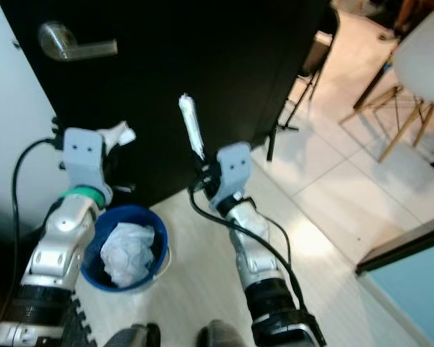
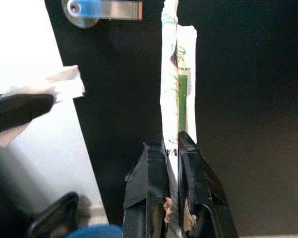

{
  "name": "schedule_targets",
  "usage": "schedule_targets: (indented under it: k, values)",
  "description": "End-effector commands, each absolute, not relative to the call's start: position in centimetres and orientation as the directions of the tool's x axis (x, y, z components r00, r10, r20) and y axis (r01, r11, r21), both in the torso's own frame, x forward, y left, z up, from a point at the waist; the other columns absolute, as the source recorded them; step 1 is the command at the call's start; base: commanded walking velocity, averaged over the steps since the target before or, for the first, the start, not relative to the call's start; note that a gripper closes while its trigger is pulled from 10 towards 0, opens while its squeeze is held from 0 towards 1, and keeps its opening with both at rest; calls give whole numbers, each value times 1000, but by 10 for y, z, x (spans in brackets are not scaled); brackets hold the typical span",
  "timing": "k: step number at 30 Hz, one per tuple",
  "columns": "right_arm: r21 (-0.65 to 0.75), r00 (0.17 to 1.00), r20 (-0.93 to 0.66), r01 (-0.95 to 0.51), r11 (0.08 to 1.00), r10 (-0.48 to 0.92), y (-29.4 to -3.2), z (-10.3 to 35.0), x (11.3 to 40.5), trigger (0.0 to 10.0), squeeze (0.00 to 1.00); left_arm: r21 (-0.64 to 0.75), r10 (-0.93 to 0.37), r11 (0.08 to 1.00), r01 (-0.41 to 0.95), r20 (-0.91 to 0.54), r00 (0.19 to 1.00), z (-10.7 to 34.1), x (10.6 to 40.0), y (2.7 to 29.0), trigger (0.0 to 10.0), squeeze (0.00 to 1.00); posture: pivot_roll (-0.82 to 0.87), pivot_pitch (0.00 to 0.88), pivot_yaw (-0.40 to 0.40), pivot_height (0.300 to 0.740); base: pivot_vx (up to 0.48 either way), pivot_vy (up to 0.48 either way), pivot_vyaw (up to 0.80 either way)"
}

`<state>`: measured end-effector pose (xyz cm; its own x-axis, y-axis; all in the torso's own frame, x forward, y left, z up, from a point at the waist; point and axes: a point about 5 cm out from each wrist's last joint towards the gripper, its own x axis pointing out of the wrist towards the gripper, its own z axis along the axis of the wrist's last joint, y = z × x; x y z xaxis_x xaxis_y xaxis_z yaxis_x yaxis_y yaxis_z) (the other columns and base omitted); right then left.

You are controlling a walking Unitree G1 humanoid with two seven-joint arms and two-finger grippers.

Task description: Clean up the room

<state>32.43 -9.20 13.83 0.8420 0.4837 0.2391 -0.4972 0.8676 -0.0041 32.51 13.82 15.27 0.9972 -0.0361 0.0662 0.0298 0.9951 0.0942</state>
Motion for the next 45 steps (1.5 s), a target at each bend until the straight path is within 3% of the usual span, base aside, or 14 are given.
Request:
schedule_targets:
  k: [1, 11, 21, 23, 26, 30, 32, 34, 44, 45]
  values:
    - [5, 847, 227, -495, 869, 481, -97, 134, 322, 10000, 0, 86, -45, 995, 41, 41, 998, 147, 323, 134, 10000, 0, -14, 39, 16, 740, 431, 0, 0]
    - [33, 851, 230, -493, 870, 473, -97, 134, 322, 10000, 0, 106, -40, 994, 38, 14, 999, 142, 321, 132, 10000, 0, -12, 39, 23, 740, 0, 0, 760]
    - [44, 858, 208, -489, 871, 471, -97, 130, 322, 10000, 0, 119, -66, 991, 68, -21, 998, 137, 321, 129, 10000, 0, -12, 43, 30, 740, 0, 0, 0]
    - [12, 859, 173, -490, 871, 481, -95, 123, 322, 10000, 0, 170, -106, 978, 125, -114, 988, 122, 319, 129, 10000, 0, -3, 57, 26, 740, 0, 0, 0]
    - [7, 861, 162, -490, 872, 482, -95, 121, 322, 10000, 0, 196, -114, 970, 141, -145, 983, 115, 317, 131, 10000, 0, 0, 61, 23, 740, 0, 0, 0]
    - [-21, 890, 63, -451, 892, 452, -97, 104, 327, 10000, 0, 258, -151, 936, 238, -314, 937, 79, 307, 145, 10000, 0, 17, 104, -4, 740, 0, 0, 0]
    - [-21, 890, 63, -451, 892, 452, -97, 104, 327, 10000, 0, 258, -151, 936, 238, -314, 937, 79, 307, 145, 10000, 0, 17, 104, -4, 740, 0, 0, 0]
    - [-12, 915, -6, -404, 915, 404, -100, 90, 332, 10000, 0, 306, -179, 899, 312, -394, 902, 56, 299, 161, 10000, 0, 11, 171, -15, 740, 0, 0, 0]
    - [19, 947, 80, -314, 949, 312, -121, 108, 331, 10000, 0, 406, -155, 844, 350, -441, 884, 42, 312, 194, 10000, 0, -94, 322, -9, 740, 0, 0, 0]
    - [26, 948, 83, -311, 950, 308, -123, 108, 329, 10000, 0, 409, -147, 846, 342, -438, 887, 44, 316, 196, 10000, 106, -94, 322, -9, 740, 0, 0, 0]
